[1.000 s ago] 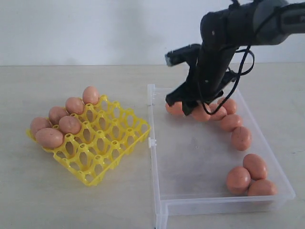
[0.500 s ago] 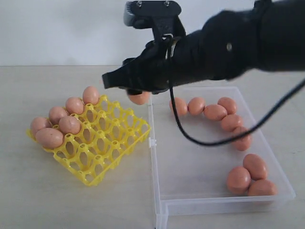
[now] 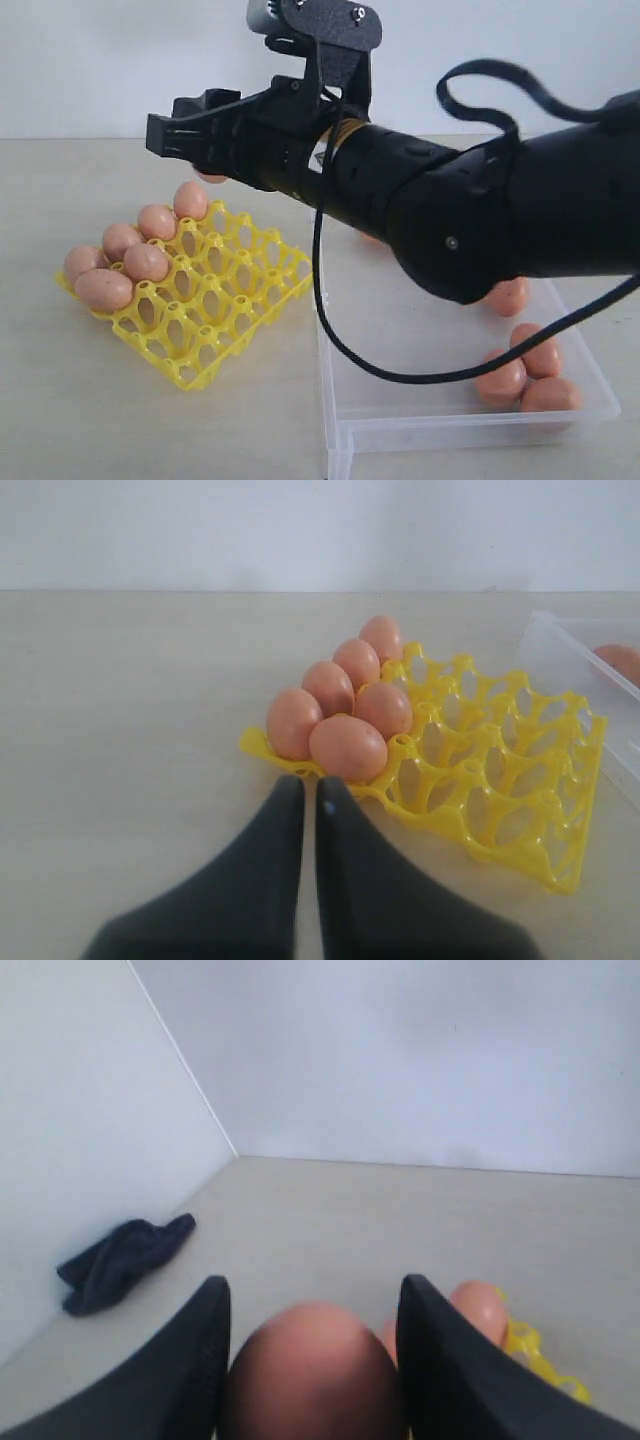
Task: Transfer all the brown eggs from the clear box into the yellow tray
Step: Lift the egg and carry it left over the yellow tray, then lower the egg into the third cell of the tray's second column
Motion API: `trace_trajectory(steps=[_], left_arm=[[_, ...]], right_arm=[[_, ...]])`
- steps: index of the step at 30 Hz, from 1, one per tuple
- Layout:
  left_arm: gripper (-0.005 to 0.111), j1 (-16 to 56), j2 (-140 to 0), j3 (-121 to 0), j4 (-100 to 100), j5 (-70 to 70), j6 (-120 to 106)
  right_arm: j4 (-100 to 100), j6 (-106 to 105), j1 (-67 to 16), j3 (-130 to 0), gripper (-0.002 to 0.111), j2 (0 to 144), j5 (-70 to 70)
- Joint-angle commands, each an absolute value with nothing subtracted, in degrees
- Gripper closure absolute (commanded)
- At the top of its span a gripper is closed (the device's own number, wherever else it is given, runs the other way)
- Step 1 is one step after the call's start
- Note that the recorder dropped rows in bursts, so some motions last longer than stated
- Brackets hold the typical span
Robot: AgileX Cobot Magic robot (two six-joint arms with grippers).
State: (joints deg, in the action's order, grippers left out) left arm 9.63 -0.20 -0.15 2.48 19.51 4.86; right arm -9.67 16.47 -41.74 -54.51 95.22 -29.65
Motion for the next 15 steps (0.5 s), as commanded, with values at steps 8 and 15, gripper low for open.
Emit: trace_trajectory(steps=[8, 15], left_arm=[[0.103, 9.89, 0.00, 0.00, 2.33, 19.24, 4.93], [0.103, 9.89, 0.00, 0.00, 2.33, 19.24, 4.93]], right_arm=[[9.46, 33.37, -41.71, -57.42, 0.109, 107.63, -44.91], [4.53, 32.19, -41.71, -61.94, 0.109, 113.11, -47.67]])
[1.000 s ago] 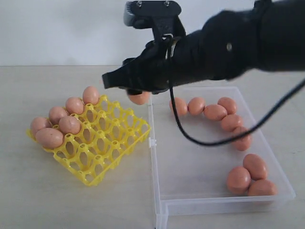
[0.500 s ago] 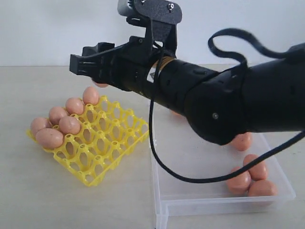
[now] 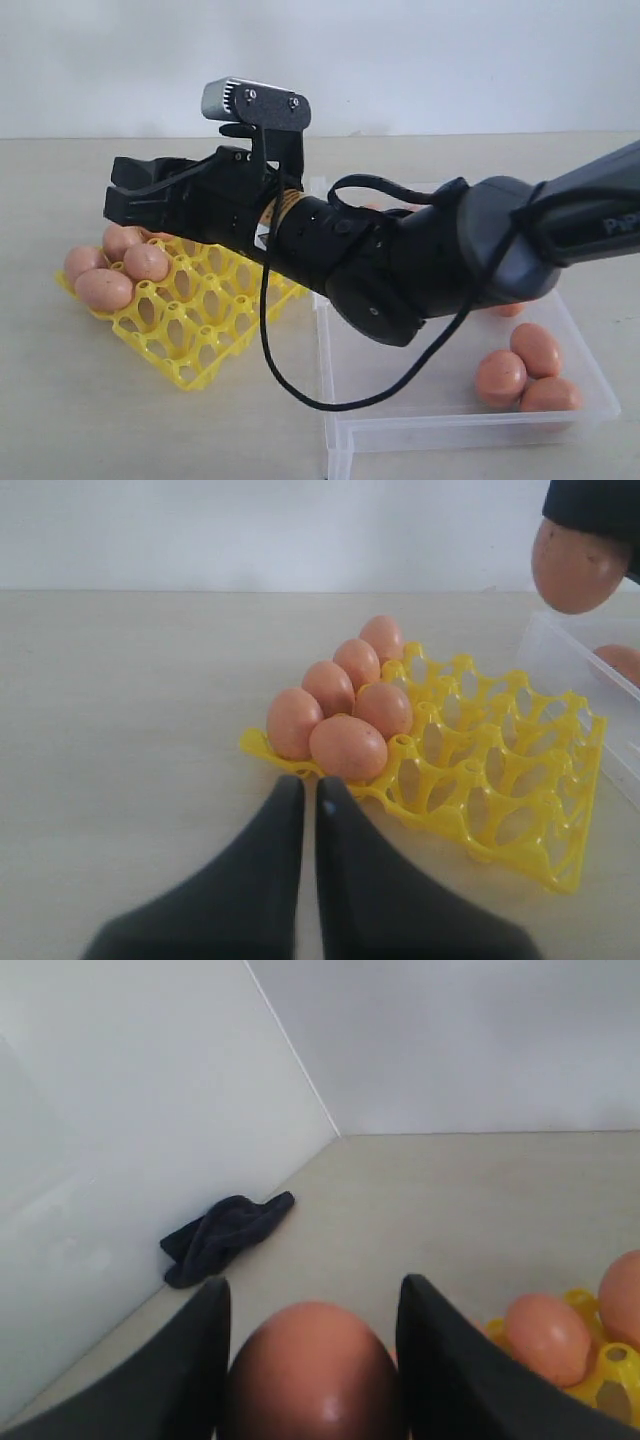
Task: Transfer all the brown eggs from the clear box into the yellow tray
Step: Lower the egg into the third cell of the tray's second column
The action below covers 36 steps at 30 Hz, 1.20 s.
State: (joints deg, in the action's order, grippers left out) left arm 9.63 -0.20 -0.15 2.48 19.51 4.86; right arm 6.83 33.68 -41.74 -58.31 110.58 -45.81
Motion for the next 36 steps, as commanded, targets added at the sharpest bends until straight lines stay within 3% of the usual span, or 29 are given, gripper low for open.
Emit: trace_trajectory(steps=[1, 4, 13, 19, 27, 36], left_arm=[[0.103, 9.89, 0.00, 0.00, 2.33, 19.24, 4.93], [0.103, 9.89, 0.00, 0.00, 2.33, 19.24, 4.93], [0.103, 9.89, 0.00, 0.00, 2.33, 19.24, 4.93], [0.103, 9.89, 0.00, 0.00, 2.33, 19.24, 4.93], [0.103, 9.89, 0.00, 0.00, 2.33, 19.24, 4.93], [0.103, 9.89, 0.00, 0.00, 2.33, 19.24, 4.93]], right_arm=[[4.53, 31.98, -41.71, -63.13, 0.109, 113.85, -47.55], [4.82, 31.98, -41.71, -67.63, 0.109, 115.76, -46.03], [3.23, 18.11, -41.71, -79.48, 0.109, 121.77, -24.40], [-1.27, 13.34, -41.71, -82.46, 0.109, 125.97, -24.12], [-25.75, -2.13, -41.71, -83.52, 0.109, 129.18, -32.13], [-25.60, 0.00, -41.71, -83.52, 0.109, 132.52, -34.49]])
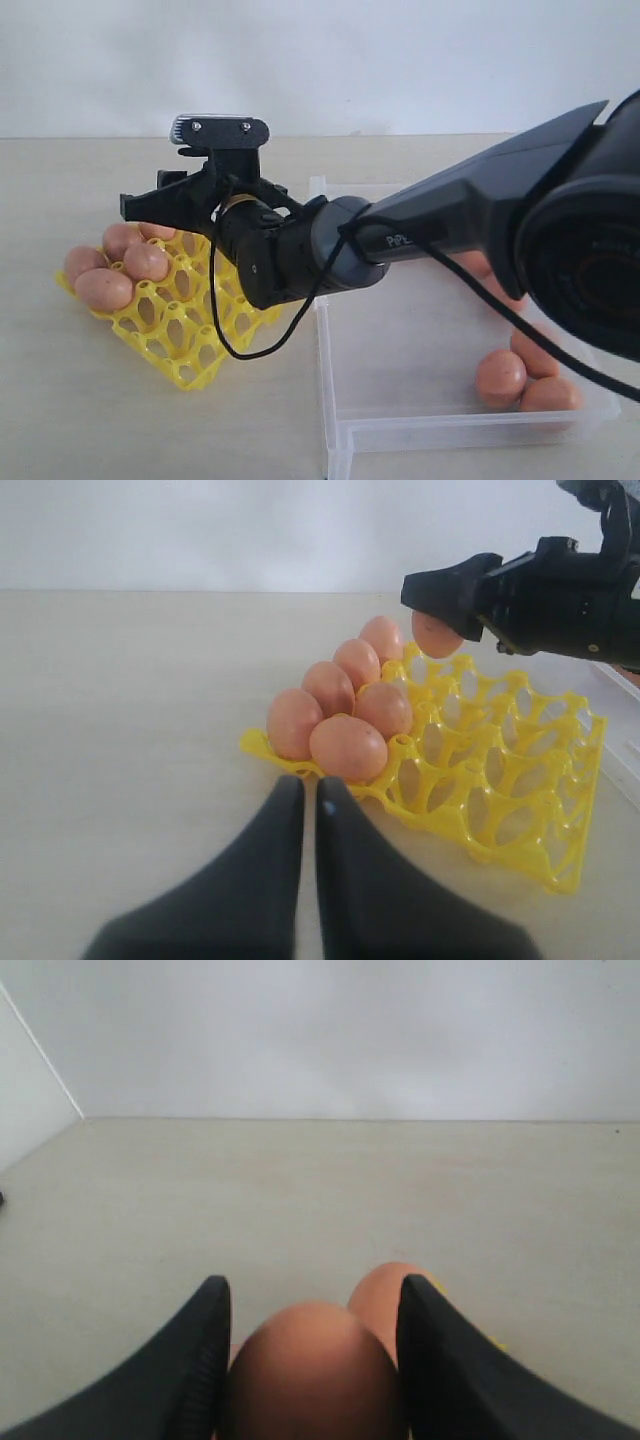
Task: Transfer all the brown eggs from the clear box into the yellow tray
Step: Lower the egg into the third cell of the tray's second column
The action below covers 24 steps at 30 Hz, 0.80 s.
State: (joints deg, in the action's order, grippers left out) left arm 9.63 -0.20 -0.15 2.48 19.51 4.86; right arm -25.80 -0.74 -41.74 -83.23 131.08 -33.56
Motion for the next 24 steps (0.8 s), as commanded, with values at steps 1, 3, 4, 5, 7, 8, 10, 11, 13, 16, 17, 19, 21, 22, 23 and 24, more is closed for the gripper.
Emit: trace_trajectory(steps=[1, 3, 4, 5, 7, 8, 10, 11, 13, 16, 17, 19, 21, 22, 23, 24], left_arm=[[0.103, 9.89, 0.00, 0.00, 2.33, 19.24, 4.93], [0.103, 9.89, 0.00, 0.00, 2.33, 19.24, 4.93], [0.103, 9.89, 0.00, 0.00, 2.33, 19.24, 4.93], [0.103, 9.89, 0.00, 0.00, 2.33, 19.24, 4.93], [0.103, 9.89, 0.00, 0.00, 2.33, 19.24, 4.93], [0.103, 9.89, 0.00, 0.00, 2.33, 19.24, 4.93], [0.103, 9.89, 0.00, 0.00, 2.33, 19.24, 4.93], [0.103, 9.89, 0.00, 0.00, 2.33, 19.24, 4.93], [0.103, 9.89, 0.00, 0.00, 2.33, 19.24, 4.93], [0.103, 9.89, 0.00, 0.00, 2.33, 19.24, 4.93], [0.103, 9.89, 0.00, 0.00, 2.33, 19.24, 4.93], [0.103, 9.89, 0.00, 0.00, 2.33, 19.24, 4.93], [0.103, 9.89, 0.00, 0.00, 2.33, 19.24, 4.93], [0.103, 9.89, 0.00, 0.00, 2.33, 19.24, 4.93], [0.103, 9.89, 0.00, 0.00, 2.33, 19.24, 4.93], [0.103, 9.89, 0.00, 0.00, 2.33, 19.24, 4.93]], right_arm=[[-25.26, 0.00, -41.71, -83.52, 0.109, 132.64, -34.49], [-24.69, 0.00, -41.71, -83.62, 0.109, 133.19, -34.49], [-24.58, 0.00, -41.71, -83.62, 0.109, 133.34, -34.49], [-24.58, 0.00, -41.71, -83.62, 0.109, 133.46, -34.49], [-24.58, 0.00, -41.71, -84.49, 0.109, 134.09, -34.49], [-24.58, 0.00, -41.71, -85.14, 0.109, 134.50, -34.49], [-24.16, 0.32, -41.71, -87.59, 0.109, 136.11, -34.16], [-24.16, 0.32, -41.71, -89.37, 0.109, 136.86, -33.84], [-24.03, 0.00, -41.71, -90.63, 0.109, 137.31, -32.24], [-23.73, 0.00, -41.71, -90.71, 0.109, 137.44, -31.06], [-23.73, 0.00, -41.71, -90.71, 0.109, 137.44, -31.06], [-23.73, 0.00, -41.71, -90.71, 0.108, 137.83, -30.82], [-23.73, 0.00, -41.71, -90.71, 0.108, 137.87, -29.16], [-23.73, 0.00, -41.71, -90.71, 0.108, 137.87, -28.91], [-23.73, 0.00, -41.71, -90.71, 0.108, 137.87, -28.66], [-23.73, 0.00, -41.71, -90.71, 0.108, 137.87, -28.27]])
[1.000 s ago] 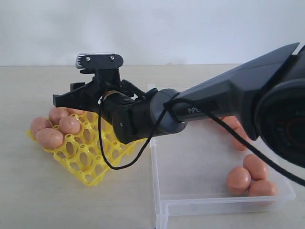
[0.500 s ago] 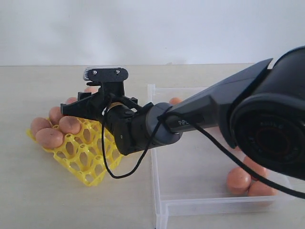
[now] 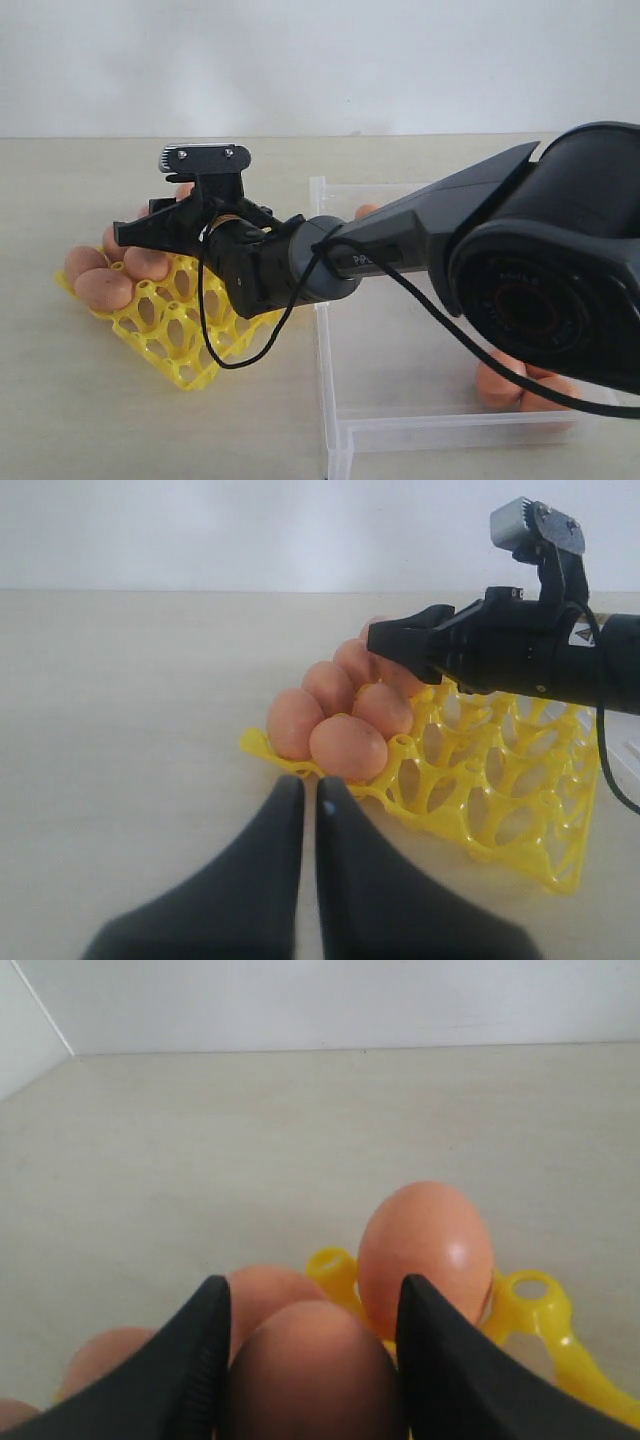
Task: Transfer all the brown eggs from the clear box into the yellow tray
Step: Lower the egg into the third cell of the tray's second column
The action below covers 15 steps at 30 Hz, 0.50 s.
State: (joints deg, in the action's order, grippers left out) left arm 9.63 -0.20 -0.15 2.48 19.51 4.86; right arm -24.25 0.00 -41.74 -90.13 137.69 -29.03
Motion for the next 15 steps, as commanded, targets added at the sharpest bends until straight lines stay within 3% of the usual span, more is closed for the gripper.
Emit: trace_trajectory(steps=[1, 8, 10, 13, 15], left_arm=[[0.103, 9.89, 0.00, 0.00, 2.33, 19.24, 4.93], [0.103, 9.89, 0.00, 0.00, 2.33, 19.24, 4.93], [0.103, 9.89, 0.00, 0.00, 2.33, 19.24, 4.93], [0.103, 9.89, 0.00, 0.00, 2.33, 19.24, 4.93], [0.103, 9.89, 0.00, 0.00, 2.33, 19.24, 4.93]], right_arm=[[-23.73, -0.48, -41.71, -90.71, 0.108, 137.87, -27.60], [-22.58, 0.00, -41.71, -90.71, 0.108, 137.87, -25.87], [-22.58, 0.00, -41.71, -90.71, 0.096, 137.87, -25.44], [-22.58, 0.00, -41.71, -90.71, 0.055, 137.87, -25.43], [-22.58, 0.00, -41.71, -90.71, 0.045, 137.87, -25.44]])
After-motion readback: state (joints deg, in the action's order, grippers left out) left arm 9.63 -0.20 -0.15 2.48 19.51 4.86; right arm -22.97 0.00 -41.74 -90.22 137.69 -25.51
